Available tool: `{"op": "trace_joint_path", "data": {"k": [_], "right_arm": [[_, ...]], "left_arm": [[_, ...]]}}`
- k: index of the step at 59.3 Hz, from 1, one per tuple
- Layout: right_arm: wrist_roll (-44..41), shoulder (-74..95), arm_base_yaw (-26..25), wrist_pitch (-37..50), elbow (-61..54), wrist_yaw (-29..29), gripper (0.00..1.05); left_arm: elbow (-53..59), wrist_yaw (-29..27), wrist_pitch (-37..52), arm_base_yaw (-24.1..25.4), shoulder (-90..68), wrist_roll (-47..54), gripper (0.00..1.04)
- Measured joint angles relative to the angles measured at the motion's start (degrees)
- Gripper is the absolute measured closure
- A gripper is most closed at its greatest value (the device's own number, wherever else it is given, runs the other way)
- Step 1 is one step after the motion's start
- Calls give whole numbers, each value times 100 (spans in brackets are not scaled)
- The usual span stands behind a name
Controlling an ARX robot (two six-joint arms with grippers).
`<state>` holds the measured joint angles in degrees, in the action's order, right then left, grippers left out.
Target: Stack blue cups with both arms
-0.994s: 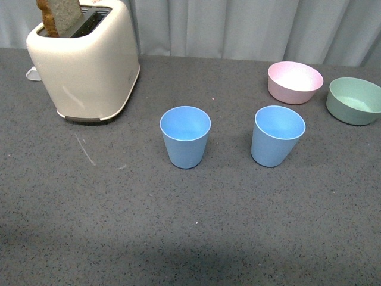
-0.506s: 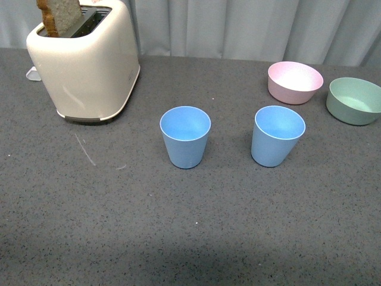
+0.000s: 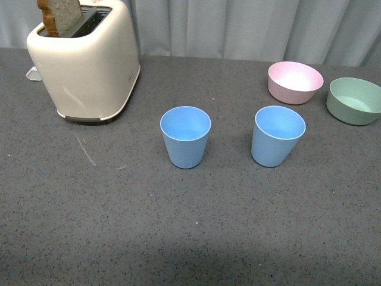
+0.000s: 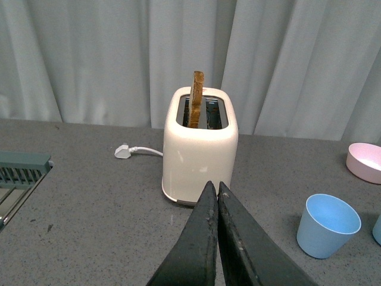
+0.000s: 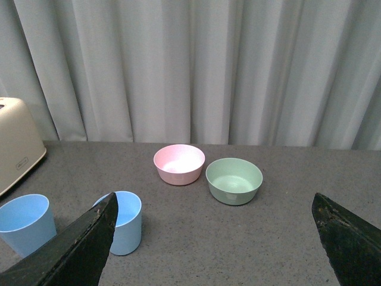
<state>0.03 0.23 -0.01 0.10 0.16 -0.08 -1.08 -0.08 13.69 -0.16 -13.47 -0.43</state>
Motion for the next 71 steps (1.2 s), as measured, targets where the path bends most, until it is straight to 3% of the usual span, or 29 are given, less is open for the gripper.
{"op": "trace_joint_path", "data": {"k": [15,22,35,57,63,67,71], "right_arm": [[-2,-2,0,0,0,0,10],[0,0,0,0,0,0,10],[0,0,0,0,0,0,10],[0,-2,0,0,0,0,10],[-682,413,125,-240,129,514,10],[-1082,1185,107,138,227,468,10],[-1207,2339,109,927,404,407,10]], "left_arm": [[0,0,-365,2,363,0,101],[-2,7,-1314,2,1189,0,101],[0,7,-1355,2,1314,0,101],[0,7,-1355,2,1322,0,39],[0,7,-1355,0,1322,0,21],[0,7,-1355,2,1325,0,8],[0,7,-1357,2,1325,9,7]]}}
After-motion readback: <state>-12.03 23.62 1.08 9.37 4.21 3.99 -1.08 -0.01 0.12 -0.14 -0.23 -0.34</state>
